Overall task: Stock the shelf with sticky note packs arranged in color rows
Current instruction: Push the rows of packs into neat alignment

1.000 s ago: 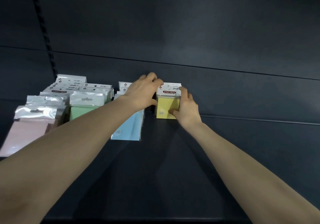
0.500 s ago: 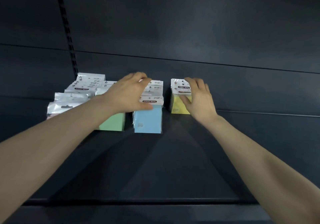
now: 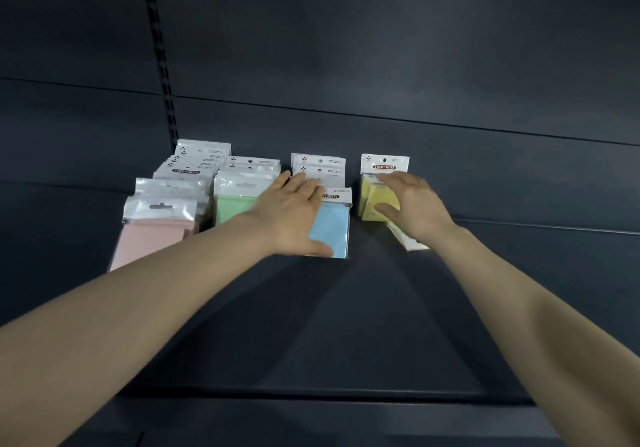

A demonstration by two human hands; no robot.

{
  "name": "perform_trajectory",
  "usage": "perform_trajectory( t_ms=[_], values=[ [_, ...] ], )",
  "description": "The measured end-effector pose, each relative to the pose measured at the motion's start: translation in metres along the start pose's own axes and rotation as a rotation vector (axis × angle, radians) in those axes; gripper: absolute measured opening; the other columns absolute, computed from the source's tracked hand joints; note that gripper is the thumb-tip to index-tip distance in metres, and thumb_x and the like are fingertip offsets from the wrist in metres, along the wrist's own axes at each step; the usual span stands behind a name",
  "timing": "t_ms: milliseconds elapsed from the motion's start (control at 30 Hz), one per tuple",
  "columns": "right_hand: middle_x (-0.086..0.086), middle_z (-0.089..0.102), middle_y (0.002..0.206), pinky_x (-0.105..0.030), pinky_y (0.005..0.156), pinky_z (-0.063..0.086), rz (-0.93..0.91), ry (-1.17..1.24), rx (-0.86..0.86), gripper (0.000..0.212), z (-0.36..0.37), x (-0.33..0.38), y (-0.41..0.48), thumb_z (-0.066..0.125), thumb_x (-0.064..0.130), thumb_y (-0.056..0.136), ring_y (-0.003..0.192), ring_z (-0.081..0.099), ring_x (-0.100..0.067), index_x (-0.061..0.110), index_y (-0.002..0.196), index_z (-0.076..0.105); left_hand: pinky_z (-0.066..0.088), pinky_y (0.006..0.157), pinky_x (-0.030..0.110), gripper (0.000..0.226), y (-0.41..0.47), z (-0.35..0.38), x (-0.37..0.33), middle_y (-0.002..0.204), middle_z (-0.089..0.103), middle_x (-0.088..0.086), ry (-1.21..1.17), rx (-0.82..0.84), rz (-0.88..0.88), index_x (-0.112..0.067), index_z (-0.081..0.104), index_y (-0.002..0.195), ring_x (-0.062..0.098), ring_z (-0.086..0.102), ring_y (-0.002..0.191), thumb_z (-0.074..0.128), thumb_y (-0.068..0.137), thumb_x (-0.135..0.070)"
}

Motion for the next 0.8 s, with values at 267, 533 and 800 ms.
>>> perform_trajectory(
  t_ms=[267,533,800],
  values=[
    [-0.004,0.064,0.111,-0.034,0.083,0.044,0.270,0.077,-0.037,0.029,-0.017,-0.044,-0.015,0.055,0.044,0.092,0.106,0.058,-0.029,0.020,0.107,0.062,0.009,0.118,0.036,0.048,0.038,-0.027,-0.044,0.145,0.039,-0.001,-0.064,-0.311,0.273,-0.032,0.047,0.140,0.023,0.027,0.140,0.046,0.095,-0.049],
    [-0.003,0.062,0.110,-0.037,0.084,0.047,0.347,0.139,0.152,0.054,-0.021,-0.049,-0.019,0.059,0.061,0.083,0.104,0.057,-0.029,0.020,0.116,0.048,0.004,0.118,0.050,0.042,0.086,-0.017,-0.063,0.153,0.027,0.001,0.040,-0.188,0.144,-0.031,0.054,0.132,0.026,0.008,0.146,0.045,0.095,-0.049],
    [0.010,0.055,0.121,-0.024,0.087,0.036,0.080,0.147,0.437,0.045,-0.008,-0.055,-0.034,0.075,0.040,0.081,0.105,0.048,-0.010,0.033,0.123,0.061,0.005,0.119,0.049,0.044,0.094,-0.006,-0.057,0.157,0.020,0.000,0.009,-0.094,0.092,-0.031,0.048,0.137,0.024,0.006,0.147,0.038,0.098,-0.048]
  ],
)
Point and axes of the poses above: each hand's wrist, its own y-axis towards the middle knuckle, its own z-axis out of the palm, x = y × z, the point moved 5 cm from there along y, towards the middle knuckle
